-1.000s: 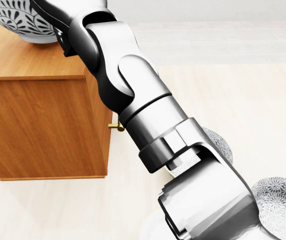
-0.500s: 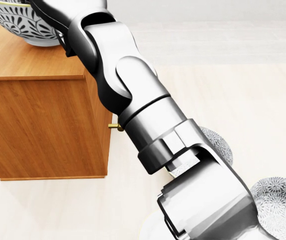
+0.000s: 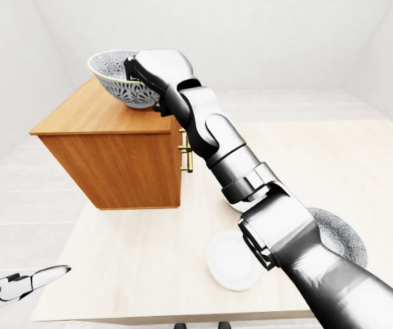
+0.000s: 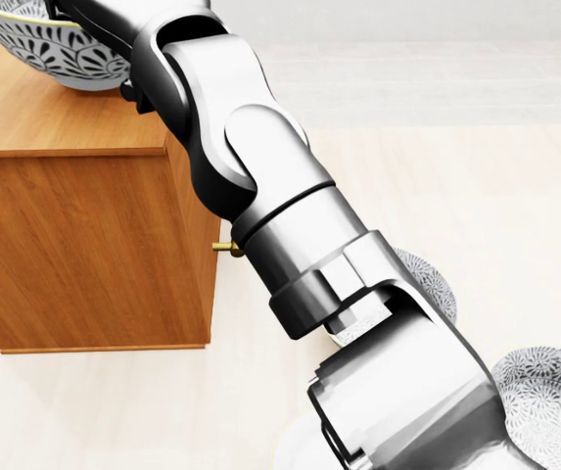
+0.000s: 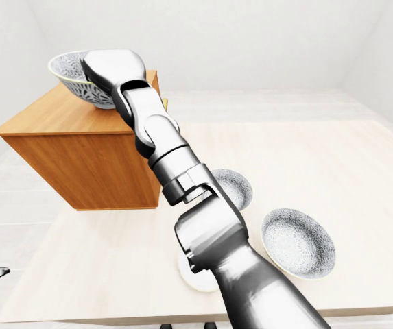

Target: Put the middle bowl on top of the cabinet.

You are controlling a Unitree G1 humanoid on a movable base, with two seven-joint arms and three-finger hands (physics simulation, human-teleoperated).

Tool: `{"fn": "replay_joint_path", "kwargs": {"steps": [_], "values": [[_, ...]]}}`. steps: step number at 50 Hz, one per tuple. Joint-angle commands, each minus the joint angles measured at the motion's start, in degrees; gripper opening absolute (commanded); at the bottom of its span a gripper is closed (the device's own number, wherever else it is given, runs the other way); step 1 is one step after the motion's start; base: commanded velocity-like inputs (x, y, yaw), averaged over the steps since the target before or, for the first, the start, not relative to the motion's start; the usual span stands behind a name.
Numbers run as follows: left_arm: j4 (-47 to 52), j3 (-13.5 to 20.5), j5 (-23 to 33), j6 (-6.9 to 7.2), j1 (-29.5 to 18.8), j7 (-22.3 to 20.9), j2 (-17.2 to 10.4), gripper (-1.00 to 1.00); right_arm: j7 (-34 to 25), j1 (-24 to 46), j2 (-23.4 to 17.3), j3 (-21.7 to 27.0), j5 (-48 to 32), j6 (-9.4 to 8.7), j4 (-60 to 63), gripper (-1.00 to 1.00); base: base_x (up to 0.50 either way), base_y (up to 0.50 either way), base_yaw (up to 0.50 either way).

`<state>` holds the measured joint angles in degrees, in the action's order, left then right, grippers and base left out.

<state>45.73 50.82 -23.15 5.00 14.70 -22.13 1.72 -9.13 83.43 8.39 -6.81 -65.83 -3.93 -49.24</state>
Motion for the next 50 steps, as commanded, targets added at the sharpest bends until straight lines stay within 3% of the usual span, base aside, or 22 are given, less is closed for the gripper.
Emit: {"fn": "replay_joint_path", "kwargs": {"steps": [1,16,32,35,36,38,50], "values": [[0.0,0.0,0.0,0.0,0.1,-0.7,0.0,1.0,0.1,0.0,-0.1,-0.1,-0.3,-0.37,-0.8,-0.03,0.0,0.0,0.0],[-0.8,-0.9,1.1,0.0,0.3,-1.3,0.6,1.0,-0.2,0.0,0.0,-0.3,-0.4,-0.71,-0.2,0.15,0.0,0.0,0.0],[-0.8,-1.0,1.0,0.0,0.5,-1.4,0.7,1.0,-0.7,0.4,-0.1,-0.1,-0.3,-1.07,0.5,0.22,0.0,0.0,0.0],[-0.8,-0.8,0.8,0.0,0.5,-1.4,0.6,1.0,-0.7,0.5,0.0,-0.1,-0.3,-1.07,0.4,0.28,0.0,0.0,0.0],[-0.9,-0.9,1.0,0.0,0.6,-1.5,0.7,1.0,-0.8,0.6,0.0,0.0,-0.3,-1.07,0.5,0.44,0.01,0.0,0.0],[-0.9,-0.9,0.9,0.0,0.6,-1.5,0.7,1.0,-1.0,0.7,0.1,-0.1,-0.3,-1.07,0.9,0.47,0.0,0.0,0.0],[-1.2,-0.4,0.6,0.0,0.3,-1.4,0.2,1.0,-2.0,1.5,-0.3,0.0,-0.3,-1.07,1.7,0.46,0.0,0.0,0.0]]}}
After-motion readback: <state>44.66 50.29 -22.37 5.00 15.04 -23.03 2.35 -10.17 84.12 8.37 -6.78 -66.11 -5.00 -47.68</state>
